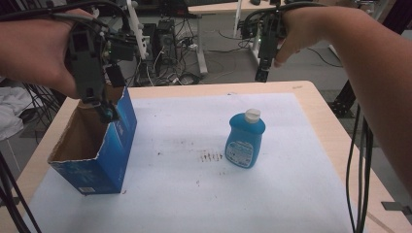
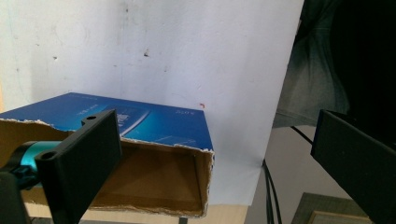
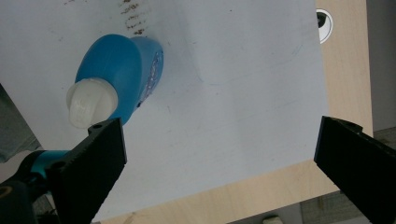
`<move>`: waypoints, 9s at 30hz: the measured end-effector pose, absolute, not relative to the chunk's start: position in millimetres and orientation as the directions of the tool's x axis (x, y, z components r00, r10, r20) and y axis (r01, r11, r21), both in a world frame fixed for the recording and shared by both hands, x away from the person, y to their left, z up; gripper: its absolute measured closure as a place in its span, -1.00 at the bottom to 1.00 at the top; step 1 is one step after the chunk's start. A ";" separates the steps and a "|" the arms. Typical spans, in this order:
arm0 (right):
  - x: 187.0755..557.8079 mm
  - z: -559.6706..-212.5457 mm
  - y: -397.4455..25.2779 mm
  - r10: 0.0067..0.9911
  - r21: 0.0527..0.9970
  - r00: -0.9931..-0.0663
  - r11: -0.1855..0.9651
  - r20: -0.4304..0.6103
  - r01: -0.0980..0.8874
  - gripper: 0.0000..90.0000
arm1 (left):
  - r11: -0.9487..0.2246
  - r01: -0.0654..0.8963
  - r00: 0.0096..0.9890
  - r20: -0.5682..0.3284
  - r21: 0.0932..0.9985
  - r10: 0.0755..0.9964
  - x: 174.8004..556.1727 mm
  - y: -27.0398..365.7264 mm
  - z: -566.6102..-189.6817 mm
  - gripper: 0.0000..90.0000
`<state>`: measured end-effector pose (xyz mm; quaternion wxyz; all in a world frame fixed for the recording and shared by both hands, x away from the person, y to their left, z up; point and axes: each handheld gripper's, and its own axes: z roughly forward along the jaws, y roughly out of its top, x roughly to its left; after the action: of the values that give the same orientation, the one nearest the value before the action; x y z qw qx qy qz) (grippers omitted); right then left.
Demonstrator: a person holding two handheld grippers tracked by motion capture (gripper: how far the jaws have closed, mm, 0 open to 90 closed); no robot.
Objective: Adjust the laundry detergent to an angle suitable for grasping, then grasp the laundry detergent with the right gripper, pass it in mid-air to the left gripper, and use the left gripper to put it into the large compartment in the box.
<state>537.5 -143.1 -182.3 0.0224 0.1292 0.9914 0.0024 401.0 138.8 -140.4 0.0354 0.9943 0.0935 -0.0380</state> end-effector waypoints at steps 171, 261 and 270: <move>417.9 -417.7 -238.8 0.524 0.837 -0.811 0.296 0.259 0.459 -0.97 | -0.980 0.185 0.982 -0.044 0.068 0.182 371.5 144.0 -157.7 -0.96; 411.4 -426.1 -208.5 0.511 0.910 -0.857 0.323 0.063 0.260 0.03 | -0.981 0.186 0.982 -0.049 0.065 0.183 373.1 145.1 -165.0 -0.96; 403.3 -411.4 -210.0 0.485 0.920 -0.874 0.325 0.034 0.216 0.04 | -0.981 0.186 0.982 -0.051 0.060 0.183 373.2 143.3 -167.3 -0.96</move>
<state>403.3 -210.0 -411.4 0.1249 0.2181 0.8044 0.5382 373.2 143.3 -167.3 0.0325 0.9949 0.0928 -0.0228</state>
